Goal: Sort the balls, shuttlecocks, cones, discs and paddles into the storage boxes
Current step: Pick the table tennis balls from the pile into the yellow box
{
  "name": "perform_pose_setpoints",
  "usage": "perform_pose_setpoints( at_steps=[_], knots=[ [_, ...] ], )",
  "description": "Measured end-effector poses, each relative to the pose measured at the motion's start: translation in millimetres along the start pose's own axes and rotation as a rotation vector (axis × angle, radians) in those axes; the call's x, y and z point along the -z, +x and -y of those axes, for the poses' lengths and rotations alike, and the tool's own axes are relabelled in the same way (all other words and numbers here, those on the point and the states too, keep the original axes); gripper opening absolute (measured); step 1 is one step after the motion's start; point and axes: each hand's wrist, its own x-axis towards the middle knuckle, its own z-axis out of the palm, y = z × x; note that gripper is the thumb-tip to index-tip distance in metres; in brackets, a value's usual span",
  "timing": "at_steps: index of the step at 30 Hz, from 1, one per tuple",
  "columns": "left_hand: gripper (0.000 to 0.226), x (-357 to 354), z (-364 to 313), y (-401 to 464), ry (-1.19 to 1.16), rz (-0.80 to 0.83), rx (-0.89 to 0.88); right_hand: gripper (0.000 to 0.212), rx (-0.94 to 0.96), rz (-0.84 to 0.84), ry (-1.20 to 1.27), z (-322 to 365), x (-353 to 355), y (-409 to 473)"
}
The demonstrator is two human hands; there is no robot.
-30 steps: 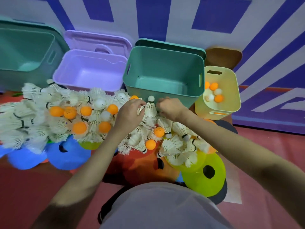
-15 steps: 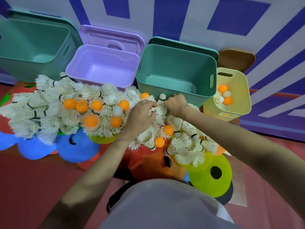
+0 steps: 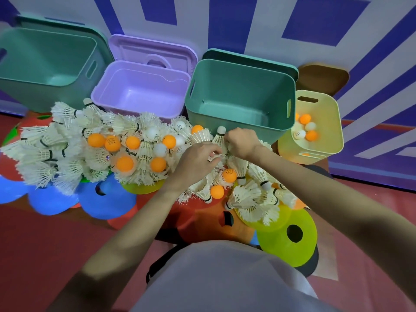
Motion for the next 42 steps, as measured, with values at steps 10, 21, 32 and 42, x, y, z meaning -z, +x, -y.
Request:
perform_pose_setpoints(
  at_steps=[10,21,32,42],
  knots=[
    [0.043,-37,-27,11,0.526,0.172,-0.119,0.026,-0.13,-0.567,0.607,-41,-19,-69],
    [0.027,-46,-46,31,0.686,0.44,0.002,0.022,-0.342,-0.729,0.86,-76,-66,-138],
    [0.03,-59,-145,125,0.115,0.151,-0.234,0.023,-0.577,-0.849,0.787,-168,-75,-145],
    [0.033,-120,-160,174,0.097,0.173,-0.302,0.028,-0.552,-0.629,0.664,-193,-76,-133]
  ],
)
